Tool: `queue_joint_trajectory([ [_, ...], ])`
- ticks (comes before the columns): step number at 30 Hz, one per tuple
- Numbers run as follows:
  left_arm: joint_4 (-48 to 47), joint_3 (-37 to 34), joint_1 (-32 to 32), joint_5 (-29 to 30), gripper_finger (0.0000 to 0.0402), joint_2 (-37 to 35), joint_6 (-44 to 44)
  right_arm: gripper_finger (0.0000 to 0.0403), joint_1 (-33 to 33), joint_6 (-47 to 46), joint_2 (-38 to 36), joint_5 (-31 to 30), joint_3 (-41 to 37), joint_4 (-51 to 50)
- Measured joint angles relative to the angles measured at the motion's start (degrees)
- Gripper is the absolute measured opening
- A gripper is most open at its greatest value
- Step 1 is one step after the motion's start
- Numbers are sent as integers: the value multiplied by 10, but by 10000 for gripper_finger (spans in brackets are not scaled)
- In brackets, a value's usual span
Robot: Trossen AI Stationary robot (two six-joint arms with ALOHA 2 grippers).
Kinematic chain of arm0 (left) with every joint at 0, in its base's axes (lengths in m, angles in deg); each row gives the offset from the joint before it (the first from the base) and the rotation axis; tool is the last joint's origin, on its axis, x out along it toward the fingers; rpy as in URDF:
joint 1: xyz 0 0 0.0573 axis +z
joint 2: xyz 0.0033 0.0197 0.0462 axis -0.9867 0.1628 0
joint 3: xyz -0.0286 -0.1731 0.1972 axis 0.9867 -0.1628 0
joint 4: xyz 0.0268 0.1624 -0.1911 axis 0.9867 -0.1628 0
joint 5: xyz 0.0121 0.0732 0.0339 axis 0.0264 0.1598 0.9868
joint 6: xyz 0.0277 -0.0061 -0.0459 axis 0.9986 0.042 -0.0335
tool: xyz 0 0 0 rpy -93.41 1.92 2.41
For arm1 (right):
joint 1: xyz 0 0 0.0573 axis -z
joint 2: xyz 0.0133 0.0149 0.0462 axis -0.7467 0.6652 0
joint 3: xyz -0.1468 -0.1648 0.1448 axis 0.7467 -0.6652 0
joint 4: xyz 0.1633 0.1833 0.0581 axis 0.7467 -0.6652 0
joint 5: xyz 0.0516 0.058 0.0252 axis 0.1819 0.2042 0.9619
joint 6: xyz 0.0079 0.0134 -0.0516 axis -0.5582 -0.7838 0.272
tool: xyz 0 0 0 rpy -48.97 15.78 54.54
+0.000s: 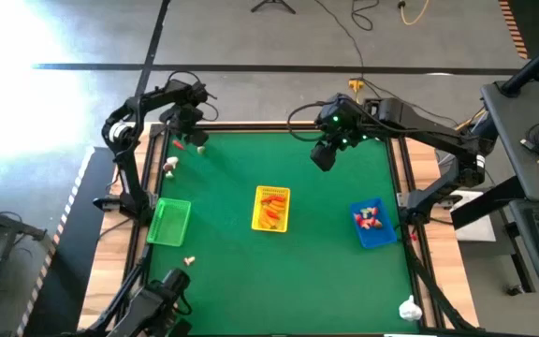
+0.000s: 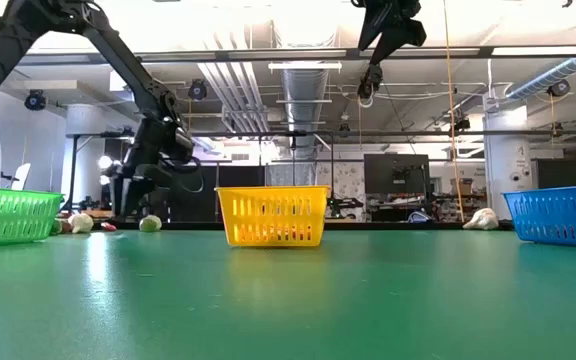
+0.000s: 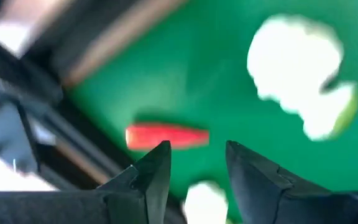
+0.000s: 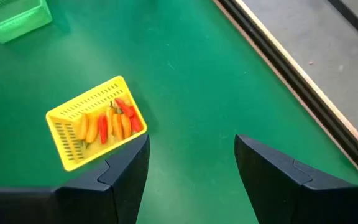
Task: Sort produce into baskets
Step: Put the red chili pepper into the yellow bin
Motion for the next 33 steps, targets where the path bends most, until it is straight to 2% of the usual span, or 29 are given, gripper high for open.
queue_joint_trajectory([
  [4,47,-29,0,26,161,-31,-37,226,-7,-7,2,-20,0,20],
  [11,139,-90,-2,35,199,-64,-270,226,-10,-11,5,-21,0,44],
  [17,245,-168,-42,68,201,-106,-563,226,-10,20,6,-22,0,46],
  [22,237,-218,-74,139,201,-149,-819,226,-10,69,14,-22,0,54],
  [24,232,-240,-79,155,201,-163,-893,226,-10,87,17,-22,0,56],
  [33,262,-256,-61,176,192,-172,-1008,226,-3,154,28,-21,0,56],
])
